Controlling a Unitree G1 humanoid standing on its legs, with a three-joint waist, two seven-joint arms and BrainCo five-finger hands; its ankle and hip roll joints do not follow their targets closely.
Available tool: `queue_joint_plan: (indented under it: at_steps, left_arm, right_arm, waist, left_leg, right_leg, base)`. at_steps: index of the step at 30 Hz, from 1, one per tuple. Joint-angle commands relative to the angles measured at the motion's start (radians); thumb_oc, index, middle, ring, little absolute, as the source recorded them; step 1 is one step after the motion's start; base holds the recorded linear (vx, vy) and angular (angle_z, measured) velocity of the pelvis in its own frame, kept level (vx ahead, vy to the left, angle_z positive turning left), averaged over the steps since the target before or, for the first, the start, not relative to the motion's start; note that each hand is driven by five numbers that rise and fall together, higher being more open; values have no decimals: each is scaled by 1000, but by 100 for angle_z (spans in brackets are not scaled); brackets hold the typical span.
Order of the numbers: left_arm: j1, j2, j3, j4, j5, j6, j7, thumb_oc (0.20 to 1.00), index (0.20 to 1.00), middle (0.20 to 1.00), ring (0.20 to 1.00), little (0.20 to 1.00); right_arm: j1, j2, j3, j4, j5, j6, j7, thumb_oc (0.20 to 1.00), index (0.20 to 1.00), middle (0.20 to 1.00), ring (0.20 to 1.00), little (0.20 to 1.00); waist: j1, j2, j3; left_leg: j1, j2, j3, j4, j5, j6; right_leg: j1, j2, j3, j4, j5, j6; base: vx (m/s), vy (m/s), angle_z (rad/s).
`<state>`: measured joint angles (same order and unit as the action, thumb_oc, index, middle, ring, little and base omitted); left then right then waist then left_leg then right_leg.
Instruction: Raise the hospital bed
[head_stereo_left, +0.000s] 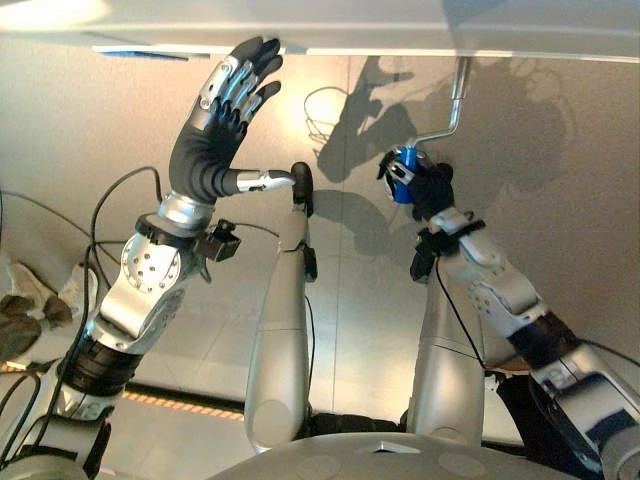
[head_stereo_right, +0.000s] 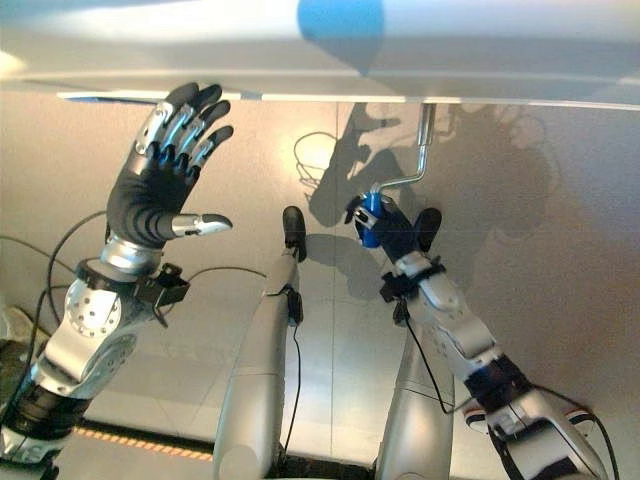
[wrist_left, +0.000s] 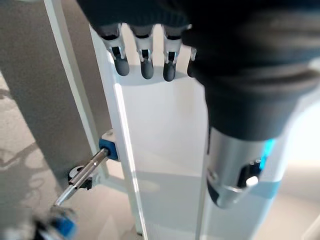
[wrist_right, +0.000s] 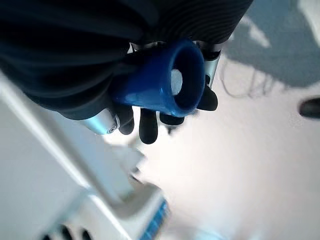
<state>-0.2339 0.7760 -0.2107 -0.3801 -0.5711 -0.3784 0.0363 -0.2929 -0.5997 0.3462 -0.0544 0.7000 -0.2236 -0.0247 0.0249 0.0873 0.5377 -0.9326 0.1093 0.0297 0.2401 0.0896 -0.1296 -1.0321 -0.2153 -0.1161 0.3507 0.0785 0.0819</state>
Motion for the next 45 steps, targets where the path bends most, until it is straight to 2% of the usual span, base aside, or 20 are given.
queue_joint_plan:
  at_steps: [1,5,8,10,11,14,16,19,21,24,25,26,27,29,34,36,41,45]
  left_arm:
    - [19,6,53,-134,-8,-61,-45,1000,1000,1000,1000,1000]
    - [51,0,100,-139,-33,-54,-76,1000,1000,1000,1000,1000]
    - [59,-5,128,-141,-70,-59,-98,1000,1000,1000,1000,1000]
    - [63,-12,134,-143,-82,-60,-103,1000,1000,1000,1000,1000]
    - [69,-15,136,-143,-91,-56,-109,1000,1000,1000,1000,1000]
    - [76,-11,126,-141,-94,-52,-115,1000,1000,1000,1000,1000]
    - [66,1,106,-142,-93,-51,-113,1000,1000,1000,1000,1000]
    - [40,33,60,-148,-95,-48,-117,1000,1000,1000,1000,1000]
    - [5,58,9,-148,-97,-43,-120,1000,1000,1000,1000,1000]
    - [-50,71,-41,-143,-103,-38,-115,1000,1000,1000,1000,1000]
    - [-49,71,-39,-143,-103,-38,-115,1000,1000,1000,1000,1000]
    - [-105,49,-88,-141,-114,-30,-117,1000,1000,1000,1000,1000]
    - [-108,48,-88,-139,-114,-31,-117,1000,1000,1000,1000,1000]
    - [-145,19,-101,-139,-113,-29,-105,1000,1000,1000,1000,1000]
    - [-176,-23,-98,-136,-93,-26,-76,1000,1000,1000,1000,1000]
    - [-186,-54,-94,-128,-79,-26,-50,1000,1000,1000,1000,1000]
    - [-198,-82,-80,-120,-67,-27,-3,1000,1000,1000,1000,1000]
    - [-204,-118,-72,-112,-63,-36,28,1000,1000,1000,1000,1000]
  right_arm:
    - [-108,-37,-242,-116,24,-233,-56,200,200,200,200,200]
    - [-49,-44,-359,-67,28,-258,-101,200,200,200,200,200]
    - [-32,-69,-463,89,13,-286,-195,200,200,200,200,200]
    - [-32,-72,-488,133,20,-293,-212,200,200,200,200,200]
    - [-37,-80,-515,217,29,-296,-237,200,200,200,200,200]
    - [-44,-118,-518,356,32,-273,-247,200,200,200,200,200]
    - [-87,-158,-478,502,35,-241,-254,200,200,200,200,200]
    - [-168,-235,-362,755,-11,-134,-217,200,200,200,200,200]
    - [-297,-272,-232,1008,-48,-56,-173,200,200,200,200,200]
    - [-492,-261,-52,1264,-118,33,-95,200,200,200,200,200]
    - [-495,-261,-50,1266,-117,32,-95,200,200,200,200,200]
    - [-595,-214,14,1396,-169,95,-68,200,200,200,200,200]
    - [-600,-215,16,1400,-169,94,-67,200,200,200,200,200]
    - [-656,-142,48,1434,-220,130,-61,200,200,200,200,200]
    - [-698,-59,65,1431,-231,146,-58,200,200,200,200,200]
    - [-721,27,75,1420,-236,158,-60,200,200,200,200,200]
    - [-776,162,126,1389,-292,170,-73,200,200,200,200,200]
    - [-793,263,142,1340,-271,162,-82,200,200,200,200,200]
  waist:
    - [-42,-26,-18]
    - [-55,-38,-18]
    - [-62,-51,-18]
    - [-61,-53,-18]
    - [-60,-54,-18]
    - [-57,-60,-18]
    - [-51,-60,-18]
    - [-35,-61,-18]
    - [-15,-53,-18]
    - [11,-28,-18]
    - [9,-28,-18]
    - [51,7,-18]
    - [49,10,-18]
    - [86,43,-18]
    - [113,64,-18]
    - [130,77,-18]
    - [153,93,-18]
    - [165,102,-18]
  left_leg:
    - [65,0,10,-15,-17,2]
    - [107,11,14,-45,-8,-10]
    - [133,23,14,-60,-4,-15]
    - [140,26,14,-67,-3,-17]
    - [147,28,13,-72,-3,-18]
    - [154,31,12,-81,-1,-17]
    - [158,36,15,-89,1,-16]
    - [157,40,13,-96,7,-14]
    - [147,41,6,-97,10,-13]
    - [116,41,-11,-81,9,-9]
    - [115,41,-11,-81,9,-9]
    - [76,30,-35,-58,4,0]
    - [72,29,-37,-55,3,0]
    - [28,14,-54,-22,-6,8]
    - [-28,-6,-70,18,-22,19]
    - [-74,-22,-82,49,-33,27]
    - [-150,-49,-100,92,-45,37]
    - [-183,-66,-103,105,-48,41]
  right_leg:
    - [89,13,7,-23,-31,89]
    - [113,25,9,-35,-35,88]
    - [127,37,11,-32,-45,85]
    - [128,40,11,-30,-48,84]
    - [127,43,12,-24,-52,84]
    - [126,45,9,-20,-53,83]
    - [121,47,8,-17,-53,84]
    - [111,50,3,-10,-52,83]
    - [99,50,-2,-4,-54,83]
    - [71,43,-13,17,-57,84]
    - [71,43,-13,17,-57,84]
    - [49,30,-26,45,-67,86]
    - [47,30,-28,47,-68,86]
    - [21,16,-36,82,-78,86]
    - [-10,1,-45,111,-90,85]
    - [-37,-13,-49,138,-102,82]
    - [-73,-33,-56,154,-105,82]
    - [-88,-45,-60,152,-99,86]
  base:
    - [-4,-89,-10]
    - [3,-93,-7]
    - [11,-100,-6]
    - [8,-73,-1]
    - [10,-84,1]
    - [5,-31,1]
    - [0,0,0]
    - [2,-20,2]
    - [0,0,0]
    - [0,0,0]
    - [4,-35,4]
    - [3,-34,5]
    - [5,-46,6]
    - [10,16,7]
    - [18,61,13]
    - [10,71,17]
    - [-1,84,14]
    - [9,85,6]
